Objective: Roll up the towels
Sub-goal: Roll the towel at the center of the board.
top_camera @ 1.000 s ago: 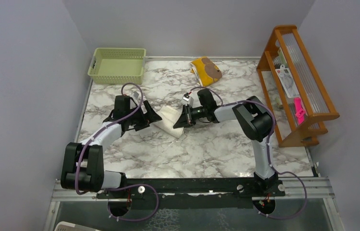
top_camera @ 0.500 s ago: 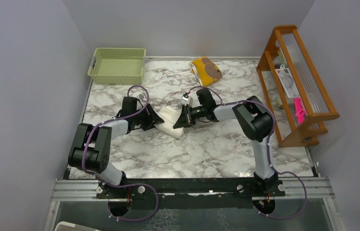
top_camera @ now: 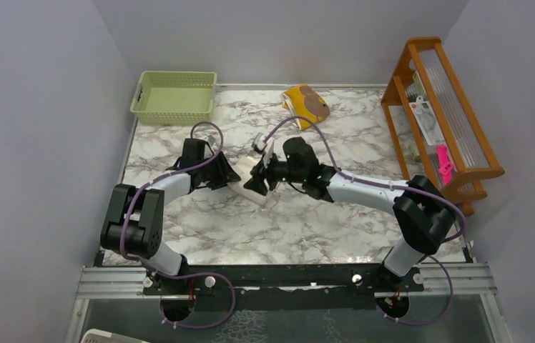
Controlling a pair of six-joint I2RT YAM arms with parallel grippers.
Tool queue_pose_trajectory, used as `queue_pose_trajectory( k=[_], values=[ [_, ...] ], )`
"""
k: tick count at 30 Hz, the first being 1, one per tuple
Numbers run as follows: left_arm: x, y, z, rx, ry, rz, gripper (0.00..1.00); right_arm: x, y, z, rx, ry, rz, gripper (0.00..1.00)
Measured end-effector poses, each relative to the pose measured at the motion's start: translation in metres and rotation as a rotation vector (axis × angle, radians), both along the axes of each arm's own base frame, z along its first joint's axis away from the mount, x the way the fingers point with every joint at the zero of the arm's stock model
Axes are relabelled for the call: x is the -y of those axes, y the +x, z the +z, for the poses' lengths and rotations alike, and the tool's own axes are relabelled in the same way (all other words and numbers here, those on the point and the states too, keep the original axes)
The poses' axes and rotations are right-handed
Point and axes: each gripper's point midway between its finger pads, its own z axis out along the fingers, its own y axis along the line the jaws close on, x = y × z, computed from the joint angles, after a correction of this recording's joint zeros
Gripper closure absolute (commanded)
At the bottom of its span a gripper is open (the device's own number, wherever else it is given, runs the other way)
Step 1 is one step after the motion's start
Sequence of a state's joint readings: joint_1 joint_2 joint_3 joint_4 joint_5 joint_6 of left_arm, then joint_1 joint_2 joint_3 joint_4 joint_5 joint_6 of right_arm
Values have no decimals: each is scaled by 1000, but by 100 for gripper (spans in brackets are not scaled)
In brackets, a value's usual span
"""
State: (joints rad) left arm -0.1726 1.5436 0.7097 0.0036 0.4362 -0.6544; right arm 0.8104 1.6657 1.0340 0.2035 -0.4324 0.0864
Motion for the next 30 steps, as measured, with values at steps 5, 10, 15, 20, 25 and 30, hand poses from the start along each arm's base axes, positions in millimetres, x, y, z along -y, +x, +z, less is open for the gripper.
queue_pose_trajectory(
  k=[5,10,15,20,25,30],
  values=[
    [-1,0,1,-6,16,-13,54,-21,-43,-35,227,-140,113,48],
    [-2,1,0,-13,29,-26,53,-24,-41,-66,375,-277,103,47],
    [-2,0,0,-21,35,-32,52,-23,-25,-81,513,-385,33,48],
    [-2,0,-2,-28,43,-42,52,-20,-14,-107,589,-504,-17,59],
    [-3,0,-2,-30,49,-49,50,-17,0,-109,627,-565,-102,99],
    [-3,4,5,-20,54,-55,31,-17,9,-102,609,-567,-184,99]
  ],
)
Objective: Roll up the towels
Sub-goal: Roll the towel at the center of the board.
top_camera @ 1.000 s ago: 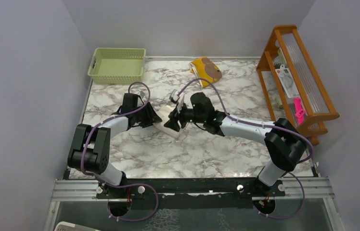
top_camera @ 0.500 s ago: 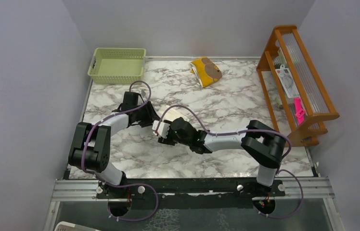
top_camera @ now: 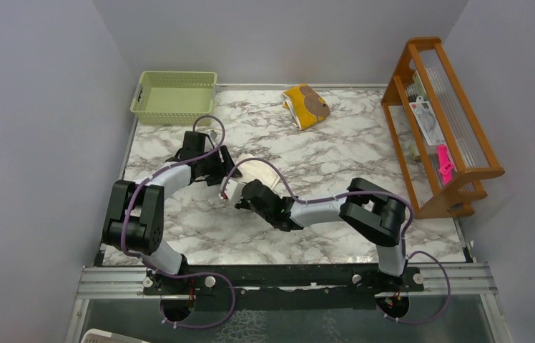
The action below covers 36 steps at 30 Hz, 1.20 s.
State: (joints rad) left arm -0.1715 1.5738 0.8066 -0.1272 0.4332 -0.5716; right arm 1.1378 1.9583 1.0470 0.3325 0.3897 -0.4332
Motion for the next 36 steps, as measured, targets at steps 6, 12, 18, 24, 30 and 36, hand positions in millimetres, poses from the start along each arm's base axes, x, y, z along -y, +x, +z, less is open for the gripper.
queue_pose_trajectory(
  k=[6,12,18,24,30,36],
  values=[
    [-8,9,22,41,-2,20,1,2,-4,2,-114,98,-22,99],
    [-16,18,51,118,-19,52,1,6,12,15,-359,289,-31,99],
    [-10,15,50,112,-64,52,1,17,38,17,-638,479,-58,99],
    [0,5,39,78,-93,45,1,29,52,4,-948,635,-70,99],
    [22,6,31,73,-118,16,1,39,54,-3,-1232,793,-44,99],
    [37,9,14,48,-128,-3,23,44,49,-2,-1353,837,-39,99]
  ],
)
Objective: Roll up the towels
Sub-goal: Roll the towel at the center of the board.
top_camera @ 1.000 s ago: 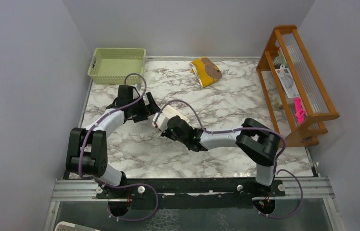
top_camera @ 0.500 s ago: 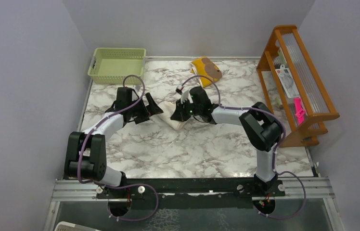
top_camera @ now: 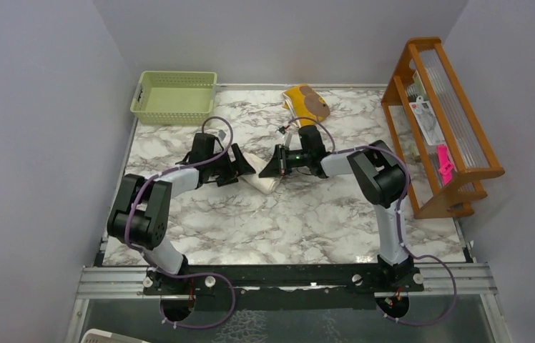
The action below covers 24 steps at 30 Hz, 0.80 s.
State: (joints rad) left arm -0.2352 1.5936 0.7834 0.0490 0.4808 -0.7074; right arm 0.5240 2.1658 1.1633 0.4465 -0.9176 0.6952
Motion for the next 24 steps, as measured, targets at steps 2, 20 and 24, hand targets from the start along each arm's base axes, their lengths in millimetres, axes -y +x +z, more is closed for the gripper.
queue_pose_trajectory(
  k=[2,20,24],
  values=[
    [2,1,-14,-25,7,-4,27,0,-2,0,-1,0,8,99],
    [1,32,-16,22,77,-3,42,-1,-15,52,677,-273,6,47],
    [-1,31,-17,18,93,-8,42,-18,-31,47,871,-364,51,47]
  ],
)
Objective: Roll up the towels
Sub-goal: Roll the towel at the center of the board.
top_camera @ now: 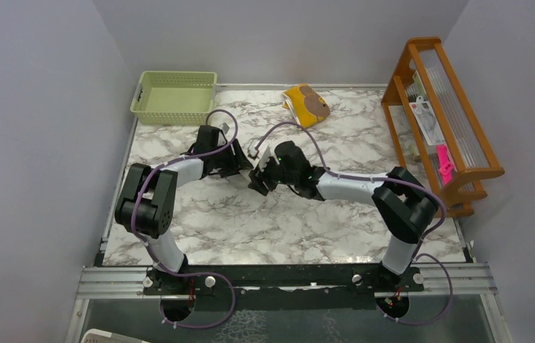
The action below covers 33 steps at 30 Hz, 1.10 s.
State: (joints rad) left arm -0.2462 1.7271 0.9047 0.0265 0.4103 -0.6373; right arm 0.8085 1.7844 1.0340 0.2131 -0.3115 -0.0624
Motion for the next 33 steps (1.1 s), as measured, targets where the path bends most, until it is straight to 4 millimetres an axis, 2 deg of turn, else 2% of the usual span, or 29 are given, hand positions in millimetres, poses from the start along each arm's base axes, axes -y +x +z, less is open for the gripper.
queue_pose_trajectory(
  k=[4,6,12,16,17,20,29,33],
  values=[
    [0,0,-2,-6,5,-4,42,-18,-12,-9,136,-99,14,48],
    [0,0,-3,-11,8,-6,42,-22,-9,-18,198,-162,-9,50],
    [-1,-1,-3,-15,16,-14,42,-6,18,-55,373,-388,-169,57],
    [-1,-2,-5,-26,20,-16,42,6,31,-49,445,-434,-269,67],
    [-1,-2,-5,-26,21,-16,42,8,35,-46,457,-435,-292,72],
    [-1,-1,-3,-26,22,-17,41,15,40,-42,478,-451,-338,97],
    [-1,5,4,-17,34,-32,38,18,42,-41,460,-440,-382,99],
    [-6,11,10,-9,40,-26,29,9,34,-38,350,-345,-327,99]
  ],
)
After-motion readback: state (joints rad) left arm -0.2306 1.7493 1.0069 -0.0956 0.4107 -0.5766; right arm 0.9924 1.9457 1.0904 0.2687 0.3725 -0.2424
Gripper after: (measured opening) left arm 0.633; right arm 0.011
